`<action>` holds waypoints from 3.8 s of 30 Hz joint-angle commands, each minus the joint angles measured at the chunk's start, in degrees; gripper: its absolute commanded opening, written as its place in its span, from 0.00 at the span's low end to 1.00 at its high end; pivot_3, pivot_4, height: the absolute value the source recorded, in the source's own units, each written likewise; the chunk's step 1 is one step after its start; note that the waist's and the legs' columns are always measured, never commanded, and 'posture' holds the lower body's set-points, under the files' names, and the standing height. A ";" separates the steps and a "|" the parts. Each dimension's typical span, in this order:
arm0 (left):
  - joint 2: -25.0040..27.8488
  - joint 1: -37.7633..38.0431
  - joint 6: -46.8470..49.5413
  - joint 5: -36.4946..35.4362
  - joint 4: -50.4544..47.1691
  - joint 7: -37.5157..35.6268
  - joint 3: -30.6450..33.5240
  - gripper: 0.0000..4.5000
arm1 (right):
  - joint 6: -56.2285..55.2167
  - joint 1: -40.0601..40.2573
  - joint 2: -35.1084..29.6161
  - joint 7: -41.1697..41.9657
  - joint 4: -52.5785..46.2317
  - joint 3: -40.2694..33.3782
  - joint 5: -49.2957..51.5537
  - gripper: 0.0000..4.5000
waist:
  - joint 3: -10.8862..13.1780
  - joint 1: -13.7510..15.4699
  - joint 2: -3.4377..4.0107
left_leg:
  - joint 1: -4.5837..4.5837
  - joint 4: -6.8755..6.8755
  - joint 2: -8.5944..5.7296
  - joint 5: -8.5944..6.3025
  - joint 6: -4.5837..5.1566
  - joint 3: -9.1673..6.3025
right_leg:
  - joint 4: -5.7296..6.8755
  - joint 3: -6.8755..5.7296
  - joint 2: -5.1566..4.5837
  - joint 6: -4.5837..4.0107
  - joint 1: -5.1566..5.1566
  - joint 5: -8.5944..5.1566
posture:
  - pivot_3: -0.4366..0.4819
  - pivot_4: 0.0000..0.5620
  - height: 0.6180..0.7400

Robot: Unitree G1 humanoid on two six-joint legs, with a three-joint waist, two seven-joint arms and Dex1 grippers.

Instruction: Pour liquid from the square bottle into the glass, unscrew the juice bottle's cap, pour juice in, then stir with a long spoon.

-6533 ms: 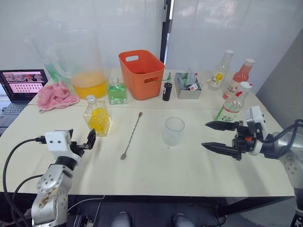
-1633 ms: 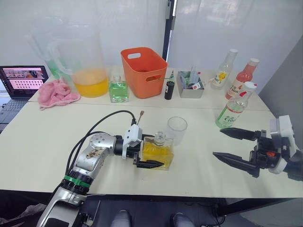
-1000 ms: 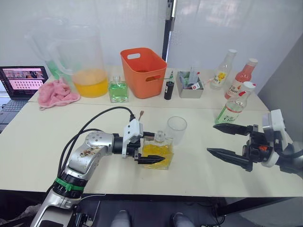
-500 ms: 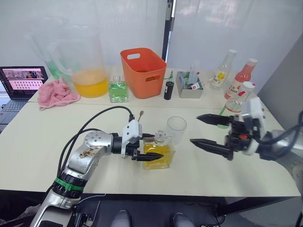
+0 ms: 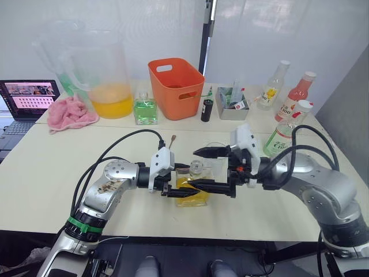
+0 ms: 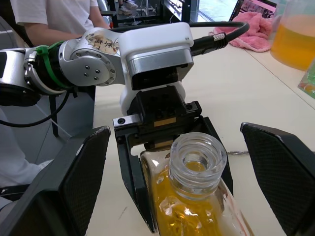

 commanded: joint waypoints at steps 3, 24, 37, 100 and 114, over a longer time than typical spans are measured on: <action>0.22 0.33 0.71 -0.43 -2.78 -0.44 -0.85 0.62 | -0.94 -0.84 2.02 -0.12 0.34 0.19 -1.90 0.74 | 0.00 -0.01 0.00 | 0.00 0.00 0.00 0.00 0.00 0.00 | 0.00 0.00 0.00 0.00 0.00 0.00 | 0.48 0.27 0.99; -0.52 0.42 0.79 0.55 -2.43 0.05 -1.79 0.62 | -3.04 -1.51 6.11 2.15 0.18 -4.26 -1.00 0.24 | 0.00 -0.03 0.00 | -0.01 -0.01 0.00 -0.01 0.01 0.00 | 0.00 0.00 0.01 0.00 -0.01 0.00 | 0.48 0.27 0.99; -0.84 0.66 0.43 1.00 -1.83 -0.47 -2.31 0.62 | -0.50 -4.96 2.48 0.79 0.80 -14.97 5.83 0.24 | 0.00 0.25 0.01 | -0.01 -0.02 0.01 -0.02 0.02 0.00 | -0.03 0.00 0.00 0.00 0.02 0.00 | 0.48 0.27 0.99; -1.29 4.38 -1.22 1.06 -6.79 5.64 2.40 0.62 | -26.85 18.25 -11.44 7.62 41.71 -34.89 -11.53 0.99 | -0.05 -1.35 0.58 | 0.03 0.02 -0.30 0.01 0.09 0.03 | -0.09 0.85 0.16 0.34 0.12 -0.02 | 0.48 0.27 0.99; 5.35 3.18 13.95 -4.79 -14.91 11.38 8.21 0.62 | -7.68 20.54 -18.48 17.22 14.69 -33.13 3.01 0.99 | 0.00 -1.80 0.50 | 0.03 0.03 -0.30 0.01 0.09 0.03 | -0.04 0.95 0.20 0.32 0.01 -0.04 | 0.48 0.27 0.99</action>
